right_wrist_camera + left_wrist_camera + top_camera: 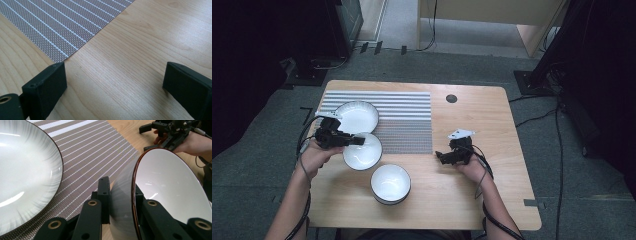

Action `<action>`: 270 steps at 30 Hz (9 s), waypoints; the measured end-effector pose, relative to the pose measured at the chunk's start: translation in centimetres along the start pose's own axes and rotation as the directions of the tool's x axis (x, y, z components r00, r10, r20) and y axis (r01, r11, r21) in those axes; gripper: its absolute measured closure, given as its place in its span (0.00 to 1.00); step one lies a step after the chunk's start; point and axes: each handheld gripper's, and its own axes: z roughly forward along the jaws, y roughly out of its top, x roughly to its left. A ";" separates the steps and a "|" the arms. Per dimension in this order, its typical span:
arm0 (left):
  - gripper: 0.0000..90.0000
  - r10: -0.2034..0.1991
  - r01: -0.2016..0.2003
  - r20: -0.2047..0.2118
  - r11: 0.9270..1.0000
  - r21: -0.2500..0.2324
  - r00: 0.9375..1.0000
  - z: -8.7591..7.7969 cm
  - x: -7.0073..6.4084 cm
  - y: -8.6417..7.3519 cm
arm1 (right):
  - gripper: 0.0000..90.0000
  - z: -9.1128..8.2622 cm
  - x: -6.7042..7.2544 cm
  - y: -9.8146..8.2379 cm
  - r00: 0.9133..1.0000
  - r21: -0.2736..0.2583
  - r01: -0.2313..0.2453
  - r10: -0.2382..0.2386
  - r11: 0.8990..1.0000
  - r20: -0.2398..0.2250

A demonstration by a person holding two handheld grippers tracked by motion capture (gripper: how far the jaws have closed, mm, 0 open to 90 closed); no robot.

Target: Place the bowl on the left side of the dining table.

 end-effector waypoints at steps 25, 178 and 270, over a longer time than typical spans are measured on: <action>0.87 -0.029 0.029 -0.020 0.999 0.013 0.999 0.9 1.8 -0.5 | 0.05 0.0 0.0 0.0 1.000 0.000 0.001 -0.001 1.000 0.000; 0.87 -0.134 0.133 -0.103 0.991 -0.017 0.986 0.5 10.7 3.4 | 0.07 -0.3 0.0 -0.2 1.000 -0.004 -0.009 0.009 1.000 0.009; 0.42 -0.220 0.202 -0.153 0.971 -0.126 0.963 -1.4 11.8 1.2 | 0.07 -0.2 0.0 -0.2 1.000 -0.005 -0.005 0.005 1.000 0.003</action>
